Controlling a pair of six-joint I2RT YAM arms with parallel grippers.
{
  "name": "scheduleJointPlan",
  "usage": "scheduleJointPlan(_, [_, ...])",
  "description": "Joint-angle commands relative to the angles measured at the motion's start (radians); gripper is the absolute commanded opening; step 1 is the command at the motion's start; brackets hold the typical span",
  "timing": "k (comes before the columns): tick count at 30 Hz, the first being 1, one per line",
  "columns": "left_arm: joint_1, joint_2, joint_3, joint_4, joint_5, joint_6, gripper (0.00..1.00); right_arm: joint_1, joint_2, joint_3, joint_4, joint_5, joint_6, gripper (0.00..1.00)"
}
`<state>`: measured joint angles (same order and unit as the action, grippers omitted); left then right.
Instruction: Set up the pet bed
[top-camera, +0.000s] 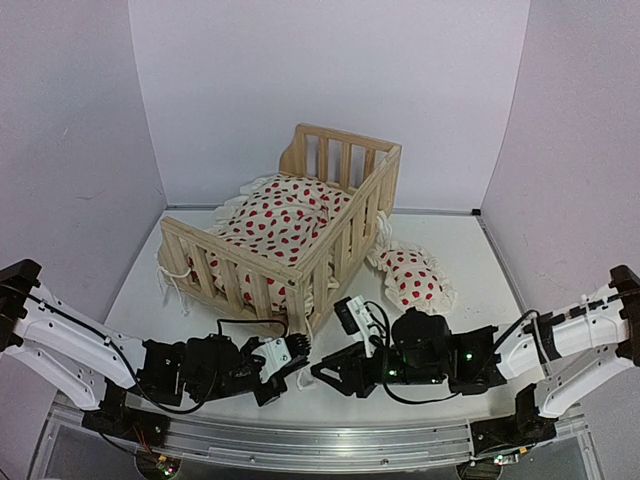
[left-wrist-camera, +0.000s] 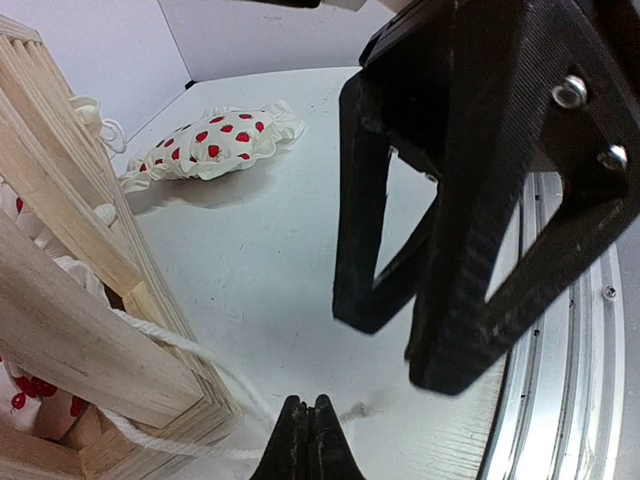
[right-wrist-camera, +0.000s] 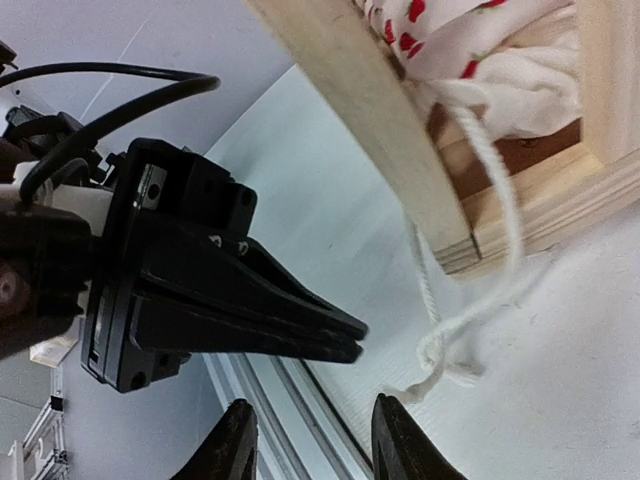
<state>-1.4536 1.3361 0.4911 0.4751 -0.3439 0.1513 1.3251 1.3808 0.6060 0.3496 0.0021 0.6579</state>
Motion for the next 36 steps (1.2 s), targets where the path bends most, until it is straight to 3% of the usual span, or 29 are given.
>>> scheduleJointPlan(1, [0.008, -0.035, 0.02, 0.061, -0.018, -0.052, 0.0, -0.024, -0.094, -0.06, 0.0, 0.112, -0.075, 0.44])
scheduleJointPlan(3, [0.009, -0.041, 0.017, 0.065, -0.019, -0.062, 0.0, -0.033, -0.091, -0.077, 0.0, 0.131, -0.114, 0.43])
scheduleJointPlan(5, [0.01, -0.035, 0.018, 0.063, -0.009, -0.06, 0.0, -0.043, -0.077, -0.078, 0.0, 0.124, -0.129, 0.23])
scheduleJointPlan(6, [0.009, -0.031, 0.016, 0.063, -0.007, -0.066, 0.0, -0.046, -0.071, -0.076, -0.001, 0.124, -0.127, 0.18])
scheduleJointPlan(9, [0.01, -0.042, -0.007, 0.061, -0.021, -0.126, 0.06, -0.047, -0.049, -0.059, -0.037, 0.139, -0.154, 0.34])
scheduleJointPlan(15, [0.014, -0.141, -0.11, 0.051, -0.003, -0.375, 0.35, -0.047, 0.056, -0.013, -0.061, 0.147, -0.327, 0.51])
scheduleJointPlan(19, [0.015, -0.179, -0.161, 0.031, -0.01, -0.512, 0.4, -0.042, 0.187, 0.055, 0.0, 0.057, -0.384, 0.57])
scheduleJointPlan(26, [0.016, -0.292, -0.221, 0.016, -0.055, -0.579, 0.48, -0.016, 0.42, 0.113, 0.164, 0.191, -0.459, 0.64])
scheduleJointPlan(29, [0.016, -0.309, -0.22, 0.005, -0.05, -0.578, 0.49, -0.003, 0.477, 0.116, 0.229, 0.251, -0.48, 0.61])
scheduleJointPlan(36, [0.016, -0.307, -0.207, -0.014, -0.037, -0.576, 0.49, 0.034, 0.575, 0.107, 0.352, 0.28, -0.489, 0.35])
